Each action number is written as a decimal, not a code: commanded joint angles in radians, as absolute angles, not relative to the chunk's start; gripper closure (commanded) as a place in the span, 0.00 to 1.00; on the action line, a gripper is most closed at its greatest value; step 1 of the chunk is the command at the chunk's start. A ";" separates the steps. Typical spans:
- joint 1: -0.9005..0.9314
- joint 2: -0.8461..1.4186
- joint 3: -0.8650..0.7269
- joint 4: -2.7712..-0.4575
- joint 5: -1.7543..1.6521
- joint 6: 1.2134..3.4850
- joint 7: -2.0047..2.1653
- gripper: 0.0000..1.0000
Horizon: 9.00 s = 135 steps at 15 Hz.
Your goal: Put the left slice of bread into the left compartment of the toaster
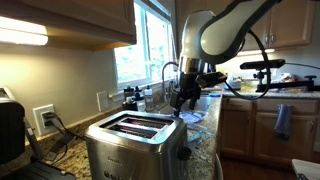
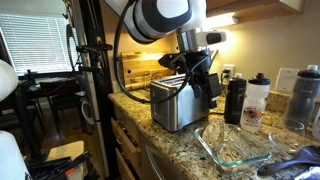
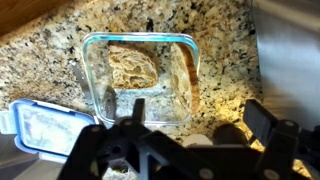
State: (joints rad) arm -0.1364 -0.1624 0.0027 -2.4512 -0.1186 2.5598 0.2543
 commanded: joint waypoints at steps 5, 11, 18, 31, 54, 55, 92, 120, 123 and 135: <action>-0.135 -0.100 -0.012 -2.415 -0.159 2.588 0.315 0.00; -0.126 -0.051 -0.017 -2.382 -0.171 2.589 0.344 0.00; -0.115 0.007 -0.028 -2.346 -0.174 2.593 0.352 0.00; -0.099 0.086 -0.056 -2.301 -0.173 2.585 0.356 0.00; -0.063 0.145 -0.076 -2.272 -0.168 2.581 0.353 0.54; -0.062 0.146 -0.076 -2.270 -0.168 2.581 0.353 0.59; -0.060 -0.367 0.016 -2.505 -0.174 2.497 0.314 0.93; 0.063 -0.561 0.059 -2.484 0.026 2.405 0.089 0.92; 0.087 -0.548 0.064 -2.472 0.032 2.403 0.080 0.92; 0.165 -0.487 0.155 -2.419 0.056 2.360 0.101 0.92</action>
